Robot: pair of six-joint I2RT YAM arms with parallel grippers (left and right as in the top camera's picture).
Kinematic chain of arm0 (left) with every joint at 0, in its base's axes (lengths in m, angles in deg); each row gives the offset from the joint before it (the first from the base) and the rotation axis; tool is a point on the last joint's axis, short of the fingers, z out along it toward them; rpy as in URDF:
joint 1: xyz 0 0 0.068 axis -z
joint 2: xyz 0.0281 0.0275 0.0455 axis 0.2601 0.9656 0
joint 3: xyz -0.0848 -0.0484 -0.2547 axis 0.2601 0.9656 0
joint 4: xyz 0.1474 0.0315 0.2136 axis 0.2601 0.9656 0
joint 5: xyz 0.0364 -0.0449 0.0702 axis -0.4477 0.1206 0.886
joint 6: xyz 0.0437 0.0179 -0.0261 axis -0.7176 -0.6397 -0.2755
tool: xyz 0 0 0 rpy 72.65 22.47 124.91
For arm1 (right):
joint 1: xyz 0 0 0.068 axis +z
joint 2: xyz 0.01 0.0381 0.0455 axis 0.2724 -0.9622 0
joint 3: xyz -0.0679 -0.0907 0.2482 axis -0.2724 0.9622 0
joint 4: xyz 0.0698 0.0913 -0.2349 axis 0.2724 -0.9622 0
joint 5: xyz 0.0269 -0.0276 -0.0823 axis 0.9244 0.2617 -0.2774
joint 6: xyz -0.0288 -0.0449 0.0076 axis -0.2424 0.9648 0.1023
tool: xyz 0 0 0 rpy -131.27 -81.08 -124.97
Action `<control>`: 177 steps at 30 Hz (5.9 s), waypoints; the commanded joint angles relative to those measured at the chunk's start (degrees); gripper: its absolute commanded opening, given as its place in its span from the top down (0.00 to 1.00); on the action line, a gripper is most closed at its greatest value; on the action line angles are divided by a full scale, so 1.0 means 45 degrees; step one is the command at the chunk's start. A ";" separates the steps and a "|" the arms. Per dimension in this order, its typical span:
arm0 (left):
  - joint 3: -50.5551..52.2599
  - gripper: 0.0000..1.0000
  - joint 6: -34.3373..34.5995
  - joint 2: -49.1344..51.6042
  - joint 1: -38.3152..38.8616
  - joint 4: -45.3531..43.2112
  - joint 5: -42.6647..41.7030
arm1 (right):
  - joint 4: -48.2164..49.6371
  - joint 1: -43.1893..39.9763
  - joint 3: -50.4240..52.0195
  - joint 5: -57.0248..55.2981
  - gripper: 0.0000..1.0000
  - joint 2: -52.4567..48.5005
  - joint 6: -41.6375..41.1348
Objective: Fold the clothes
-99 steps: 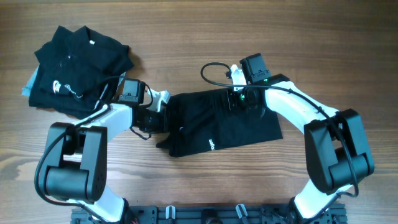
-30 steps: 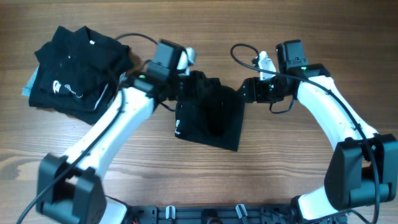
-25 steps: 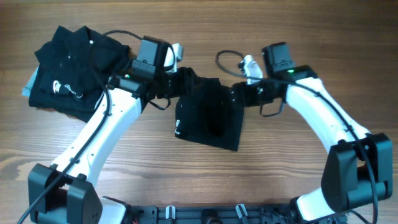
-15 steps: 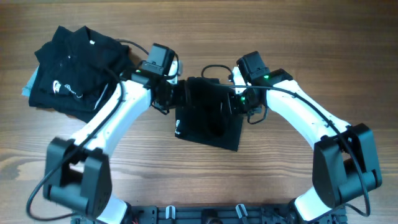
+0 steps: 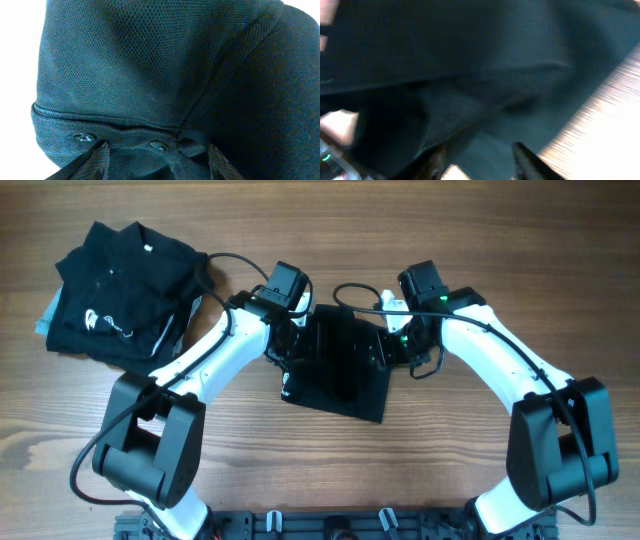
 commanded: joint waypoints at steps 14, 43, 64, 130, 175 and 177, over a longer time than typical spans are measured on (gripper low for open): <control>0.0141 0.37 -0.0063 0.0146 0.0049 -0.0330 0.0117 | 0.0073 0.0291 0.0049 -0.2647 0.96 -0.0165 -0.2919; 0.0141 0.92 -0.0442 0.0146 0.0126 -0.0403 -0.0457 | 0.0364 -0.1375 -0.0005 -0.0223 0.96 0.2793 -0.1248; 0.0141 0.72 -0.0719 0.0146 0.0160 -0.0573 -0.0306 | 0.0437 -0.1001 -0.0219 0.0777 0.87 0.3536 -0.0549; -0.3915 0.96 0.1491 0.0325 -0.9806 -0.6096 -0.8111 | -0.2463 -0.1103 -0.1404 -0.3079 0.80 0.3599 -0.4571; -0.3784 0.00 -0.3764 -0.7932 -0.1117 0.5668 0.6353 | -0.1375 -0.1107 -0.3313 -0.5241 0.00 1.1516 -0.3531; -0.3784 0.00 -0.3769 -0.7558 -0.1010 0.5736 0.6358 | -0.1540 -0.1107 -0.3308 -0.5241 0.00 1.1414 -0.3546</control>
